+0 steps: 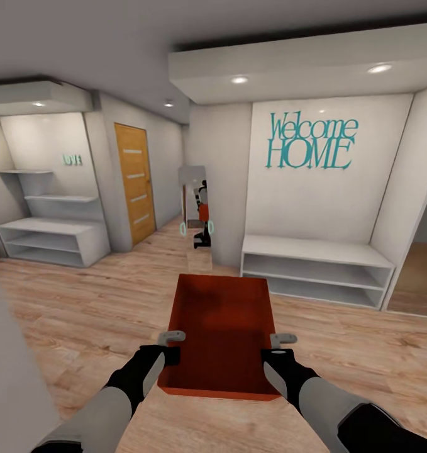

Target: Move the two storage containers from the living room to the garage. In the garage, place one container on the floor and stack the other container on top of it (either order is fine).

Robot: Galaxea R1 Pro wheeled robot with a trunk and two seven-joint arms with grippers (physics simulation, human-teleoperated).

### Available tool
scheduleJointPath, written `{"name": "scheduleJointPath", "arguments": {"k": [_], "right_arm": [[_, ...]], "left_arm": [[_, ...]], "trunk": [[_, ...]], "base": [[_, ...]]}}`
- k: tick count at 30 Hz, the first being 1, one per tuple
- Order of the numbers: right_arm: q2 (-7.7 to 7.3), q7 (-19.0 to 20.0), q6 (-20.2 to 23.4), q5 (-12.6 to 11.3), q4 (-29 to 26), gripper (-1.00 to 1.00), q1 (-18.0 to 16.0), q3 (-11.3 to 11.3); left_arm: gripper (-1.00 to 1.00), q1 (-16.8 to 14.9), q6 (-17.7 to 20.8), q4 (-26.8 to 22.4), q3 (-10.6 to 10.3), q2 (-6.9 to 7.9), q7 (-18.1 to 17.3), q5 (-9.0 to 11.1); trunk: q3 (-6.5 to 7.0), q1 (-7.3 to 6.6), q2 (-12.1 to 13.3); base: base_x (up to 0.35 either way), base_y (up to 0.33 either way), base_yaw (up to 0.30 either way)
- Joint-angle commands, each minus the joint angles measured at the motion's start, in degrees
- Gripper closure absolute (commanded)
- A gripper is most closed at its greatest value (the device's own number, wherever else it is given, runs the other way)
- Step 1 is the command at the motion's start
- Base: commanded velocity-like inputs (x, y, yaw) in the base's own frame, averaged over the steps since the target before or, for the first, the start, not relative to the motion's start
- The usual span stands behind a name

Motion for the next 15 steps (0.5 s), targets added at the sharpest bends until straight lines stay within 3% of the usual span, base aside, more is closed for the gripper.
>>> {"name": "scheduleJointPath", "arguments": {"k": [1,6,15], "right_arm": [[0.01,-0.4,0.5,0.7,-0.5,1.00,0.0,-0.2],[0.01,-0.5,0.5,0.7,-0.5,1.00,0.0,-0.2],[0.01,-0.5,0.5,0.7,-0.5,1.00,0.0,-0.2]], "left_arm": [[1.00,0.0,0.3,0.1,-0.4,-0.07,0.5,0.6],[1.00,0.0,0.3,0.1,-0.4,-0.05,0.5,0.7],[1.00,0.0,0.3,0.1,-0.4,-0.06,0.5,0.7]], "trunk": [[-0.02,0.05,0.0],[-0.02,0.05,0.0],[-0.02,0.05,0.0]], "base": [[0.322,0.000,0.000],[0.322,0.000,0.046],[0.322,0.000,0.220]]}}
